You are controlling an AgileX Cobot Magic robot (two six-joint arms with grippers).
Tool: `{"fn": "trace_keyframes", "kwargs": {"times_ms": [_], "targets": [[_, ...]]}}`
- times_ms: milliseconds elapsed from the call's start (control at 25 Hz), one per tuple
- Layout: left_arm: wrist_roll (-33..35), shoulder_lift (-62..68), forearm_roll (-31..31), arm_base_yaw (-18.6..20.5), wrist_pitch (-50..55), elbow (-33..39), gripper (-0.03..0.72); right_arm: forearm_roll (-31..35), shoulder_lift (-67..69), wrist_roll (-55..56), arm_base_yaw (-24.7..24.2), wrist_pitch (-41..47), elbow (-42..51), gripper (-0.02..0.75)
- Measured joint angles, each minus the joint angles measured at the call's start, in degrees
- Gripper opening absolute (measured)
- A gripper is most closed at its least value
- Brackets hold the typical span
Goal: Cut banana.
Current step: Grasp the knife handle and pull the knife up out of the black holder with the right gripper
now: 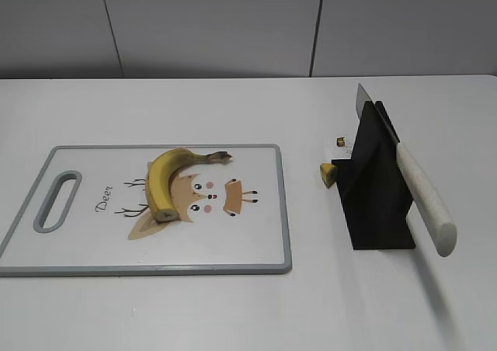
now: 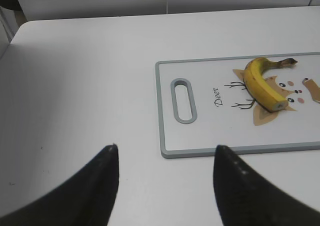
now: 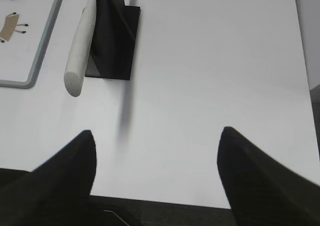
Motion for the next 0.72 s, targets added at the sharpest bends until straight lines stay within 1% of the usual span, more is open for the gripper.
{"fn": "trace_keyframes", "kwargs": {"times_ms": [240, 320, 560, 720], "targets": [[0.0, 0.0, 0.0, 0.0, 0.0, 0.0, 0.577, -0.1, 10.2, 0.2, 0.4, 0.2, -2.9, 0.571], [0.0, 0.0, 0.0, 0.0, 0.0, 0.0, 0.577, -0.1, 13.6, 0.2, 1.8, 0.2, -3.4, 0.571], [0.0, 0.0, 0.0, 0.0, 0.0, 0.0, 0.577, 0.0, 22.7, 1.3, 8.5, 0.2, -7.1, 0.571], [0.0, 0.0, 0.0, 0.0, 0.0, 0.0, 0.577, 3.1, 29.2, 1.5, 10.7, 0.2, -11.9, 0.571]]}}
